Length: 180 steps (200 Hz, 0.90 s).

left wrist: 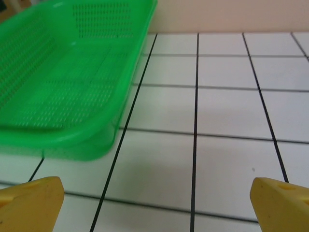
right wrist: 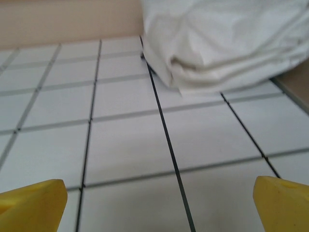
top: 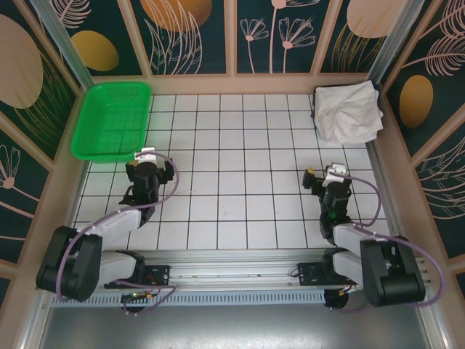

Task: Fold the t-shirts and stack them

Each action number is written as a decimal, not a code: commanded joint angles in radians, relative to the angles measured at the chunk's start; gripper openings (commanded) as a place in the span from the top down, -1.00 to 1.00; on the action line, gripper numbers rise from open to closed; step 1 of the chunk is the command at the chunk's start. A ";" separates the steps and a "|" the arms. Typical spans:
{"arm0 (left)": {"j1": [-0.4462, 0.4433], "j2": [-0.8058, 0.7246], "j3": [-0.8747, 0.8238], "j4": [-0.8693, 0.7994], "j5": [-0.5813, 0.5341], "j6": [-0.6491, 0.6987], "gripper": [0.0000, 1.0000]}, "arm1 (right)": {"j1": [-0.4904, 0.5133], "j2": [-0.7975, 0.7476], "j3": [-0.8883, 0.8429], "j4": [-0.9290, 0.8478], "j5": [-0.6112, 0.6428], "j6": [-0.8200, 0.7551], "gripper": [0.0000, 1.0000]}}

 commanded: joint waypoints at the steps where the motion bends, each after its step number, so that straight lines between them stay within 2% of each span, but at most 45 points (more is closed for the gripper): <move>1: 0.092 0.127 -0.060 0.350 0.107 0.027 -0.97 | -0.023 0.072 0.072 0.131 -0.012 0.016 -0.98; 9: 0.111 0.151 0.003 0.229 0.132 0.015 -0.98 | -0.025 0.102 0.084 0.157 -0.004 0.024 -0.98; 18: 0.120 0.181 0.005 0.288 0.193 0.032 -0.98 | -0.029 0.141 0.085 0.222 -0.007 0.024 -0.98; 27: 0.128 0.195 0.043 0.224 0.225 0.045 -0.98 | -0.040 0.184 0.077 0.323 -0.029 0.013 -0.98; 37: 0.130 0.193 0.036 0.231 0.245 0.071 -0.98 | -0.038 0.216 0.096 0.335 -0.023 -0.017 -0.98; 47: 0.132 0.163 -0.027 0.328 0.262 0.128 -0.98 | -0.040 0.257 0.086 0.396 -0.040 -0.040 -0.98; 58: 0.150 0.128 -0.145 0.550 0.263 0.145 -0.98 | -0.058 0.370 0.018 0.637 -0.076 -0.041 -0.98; 66: 0.198 0.160 -0.207 0.696 0.289 0.098 -0.98 | -0.058 0.455 -0.023 0.824 -0.019 -0.035 -0.98; 70: 0.224 0.183 -0.216 0.737 0.306 0.073 -0.98 | -0.047 0.461 -0.038 0.864 0.024 -0.035 -0.98; 83: 0.258 0.275 -0.170 0.751 0.372 0.056 -0.97 | -0.048 0.429 -0.022 0.782 0.006 -0.026 -0.98; 94: 0.278 0.248 -0.159 0.677 0.404 0.048 -0.98 | -0.050 0.426 0.033 0.683 0.047 -0.011 -0.98; 106: 0.277 0.259 -0.159 0.694 0.402 0.045 -0.98 | -0.097 0.409 0.102 0.519 -0.016 0.034 -0.98; 116: 0.277 0.258 -0.158 0.695 0.394 0.042 -0.97 | -0.131 0.406 0.086 0.537 -0.047 0.062 -0.98; 128: 0.277 0.257 -0.148 0.670 0.352 0.029 -0.98 | -0.119 0.406 0.092 0.528 -0.032 0.052 -0.98; 180: 0.278 0.257 -0.149 0.675 0.349 0.030 -0.98 | -0.111 0.409 0.095 0.525 -0.046 0.034 -0.98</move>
